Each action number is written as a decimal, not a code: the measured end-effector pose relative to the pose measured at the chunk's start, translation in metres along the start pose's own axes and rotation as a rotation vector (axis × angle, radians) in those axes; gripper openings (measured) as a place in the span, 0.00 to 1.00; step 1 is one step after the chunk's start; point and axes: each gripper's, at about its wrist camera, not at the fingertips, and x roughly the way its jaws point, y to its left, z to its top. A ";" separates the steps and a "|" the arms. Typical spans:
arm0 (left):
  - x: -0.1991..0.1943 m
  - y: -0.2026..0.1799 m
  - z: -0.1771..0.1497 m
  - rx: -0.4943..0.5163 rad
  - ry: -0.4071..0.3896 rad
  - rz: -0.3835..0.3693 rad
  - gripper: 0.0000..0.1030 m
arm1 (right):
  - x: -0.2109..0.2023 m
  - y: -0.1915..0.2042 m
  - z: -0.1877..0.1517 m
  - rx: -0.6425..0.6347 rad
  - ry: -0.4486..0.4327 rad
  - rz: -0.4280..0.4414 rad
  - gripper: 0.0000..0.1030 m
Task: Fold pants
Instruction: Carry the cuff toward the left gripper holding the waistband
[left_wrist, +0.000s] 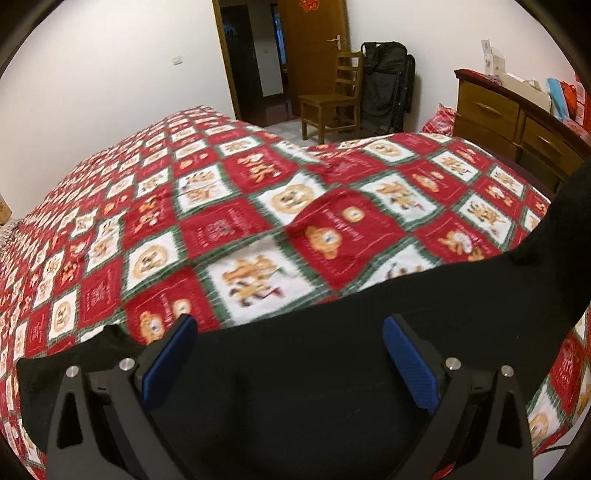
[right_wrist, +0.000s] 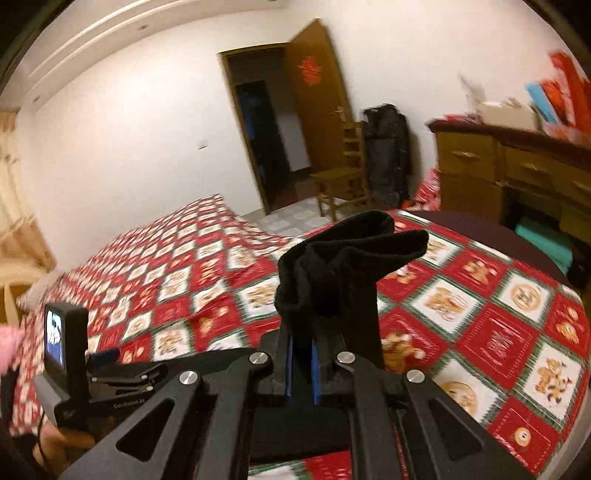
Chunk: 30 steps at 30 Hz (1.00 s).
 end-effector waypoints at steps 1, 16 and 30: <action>-0.001 0.007 -0.003 0.002 0.000 0.010 0.99 | 0.000 0.007 -0.001 -0.022 -0.002 0.005 0.07; -0.024 0.133 -0.056 -0.199 -0.019 0.135 0.99 | 0.061 0.163 -0.075 -0.381 0.163 0.297 0.07; -0.014 0.160 -0.069 -0.274 0.007 0.142 0.99 | 0.081 0.216 -0.146 -0.687 0.205 0.287 0.07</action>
